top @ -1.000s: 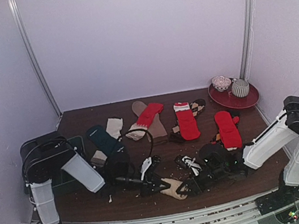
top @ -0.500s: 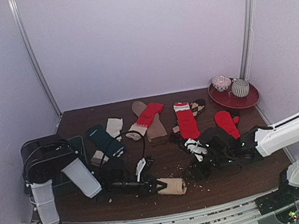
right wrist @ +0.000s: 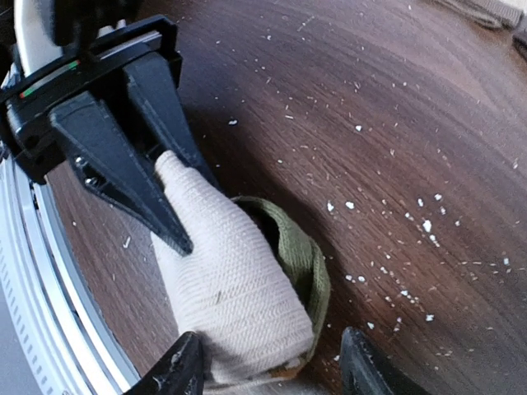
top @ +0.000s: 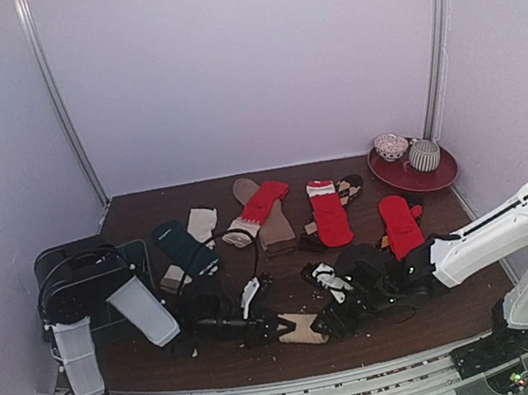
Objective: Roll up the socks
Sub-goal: Roll a pair of socks at the center of the board.
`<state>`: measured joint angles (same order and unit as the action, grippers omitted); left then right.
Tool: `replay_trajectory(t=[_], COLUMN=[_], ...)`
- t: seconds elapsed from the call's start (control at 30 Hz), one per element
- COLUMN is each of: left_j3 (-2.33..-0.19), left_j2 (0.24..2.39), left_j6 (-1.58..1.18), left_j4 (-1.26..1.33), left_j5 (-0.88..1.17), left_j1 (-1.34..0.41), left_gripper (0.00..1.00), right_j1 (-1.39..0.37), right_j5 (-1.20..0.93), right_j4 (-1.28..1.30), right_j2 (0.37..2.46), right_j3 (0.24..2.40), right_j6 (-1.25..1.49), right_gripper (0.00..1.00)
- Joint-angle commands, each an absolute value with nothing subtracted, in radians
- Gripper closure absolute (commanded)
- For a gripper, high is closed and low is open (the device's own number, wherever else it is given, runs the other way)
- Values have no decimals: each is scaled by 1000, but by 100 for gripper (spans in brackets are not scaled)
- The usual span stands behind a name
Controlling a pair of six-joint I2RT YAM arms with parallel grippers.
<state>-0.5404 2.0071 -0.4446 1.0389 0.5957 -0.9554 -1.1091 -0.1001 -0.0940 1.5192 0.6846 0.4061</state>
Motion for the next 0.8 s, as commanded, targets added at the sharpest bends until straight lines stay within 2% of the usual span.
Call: replay_trajectory(t=[0.0, 0.1, 0.17, 0.37, 0.47, 0.53, 0.77], left_j3=[-489, -495, -501, -506, -507, -519, -566], left_j2=[2094, 2102, 2104, 2095, 2081, 2070, 1995], left_j6=[-421, -416, -413, -405, -401, -394, -360], left_j4=[596, 595, 593, 579, 574, 557, 503], left_j5=[537, 543, 545, 548, 556, 557, 544], left_j1=[-959, -959, -960, -960, -964, -973, -985], left_gripper=[100, 100, 100, 100, 100, 100, 99], right_j1=[-1111, -1111, -1113, -1120, -1122, -1122, -1127], right_j5=[-135, -166, -182, -241, -270, -284, -273], right_j4=[-215, -298, -336, -454, -548, -620, -869], right_j2=[1551, 1564, 1579, 1638, 1644, 1650, 1696], right_j3=[668, 632, 615, 547, 486, 443, 274], right_j6=[519, 574, 598, 679, 739, 795, 964], right_gripper=[43, 43, 47, 65, 81, 88, 94])
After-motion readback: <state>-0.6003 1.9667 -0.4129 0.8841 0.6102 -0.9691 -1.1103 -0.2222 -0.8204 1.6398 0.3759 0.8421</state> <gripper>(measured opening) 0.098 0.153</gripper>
